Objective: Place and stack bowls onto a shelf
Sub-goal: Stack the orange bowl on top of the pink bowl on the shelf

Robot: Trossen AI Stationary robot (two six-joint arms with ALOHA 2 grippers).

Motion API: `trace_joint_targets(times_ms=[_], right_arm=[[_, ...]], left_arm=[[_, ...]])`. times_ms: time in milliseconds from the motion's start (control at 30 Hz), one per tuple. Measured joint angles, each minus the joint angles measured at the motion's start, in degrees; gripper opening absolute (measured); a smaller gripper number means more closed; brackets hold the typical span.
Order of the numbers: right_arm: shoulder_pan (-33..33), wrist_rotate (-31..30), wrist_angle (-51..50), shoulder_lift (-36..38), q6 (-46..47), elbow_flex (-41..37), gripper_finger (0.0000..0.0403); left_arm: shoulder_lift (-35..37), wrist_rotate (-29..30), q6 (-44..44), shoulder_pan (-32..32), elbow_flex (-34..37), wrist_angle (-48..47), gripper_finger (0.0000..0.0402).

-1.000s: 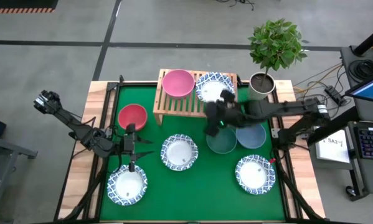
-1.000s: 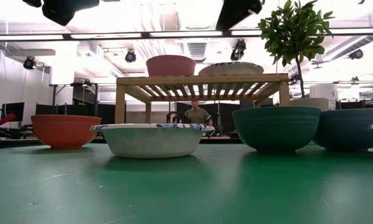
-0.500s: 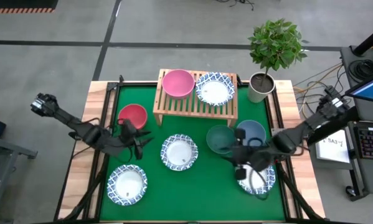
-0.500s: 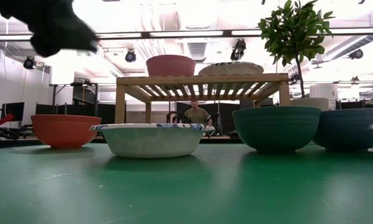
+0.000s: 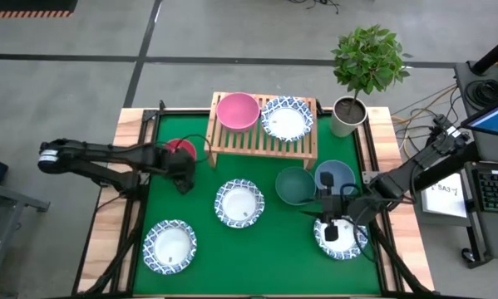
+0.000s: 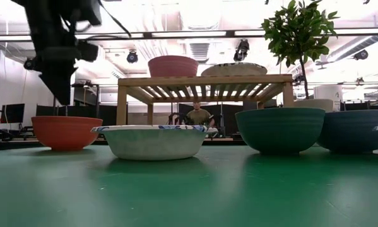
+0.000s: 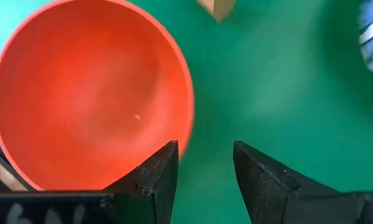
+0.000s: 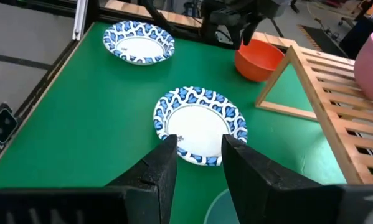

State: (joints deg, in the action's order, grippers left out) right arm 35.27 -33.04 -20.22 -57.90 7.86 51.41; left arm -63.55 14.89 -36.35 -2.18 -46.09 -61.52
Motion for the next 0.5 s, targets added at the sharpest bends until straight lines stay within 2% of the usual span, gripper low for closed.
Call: trace_joint_targets(times_ms=[167,500], right_arm=[[-0.02,0.05,0.02,-0.78,1.13,-0.7,0.0114],[0.0,0.04,0.26,-1.13,1.55,-1.63,0.0115]], left_arm=[[-3.42,-0.5,6.79,-3.11,0.37,0.0,0.0137],[-8.44,0.96,7.45,-3.56,2.14,3.57,0.0137]])
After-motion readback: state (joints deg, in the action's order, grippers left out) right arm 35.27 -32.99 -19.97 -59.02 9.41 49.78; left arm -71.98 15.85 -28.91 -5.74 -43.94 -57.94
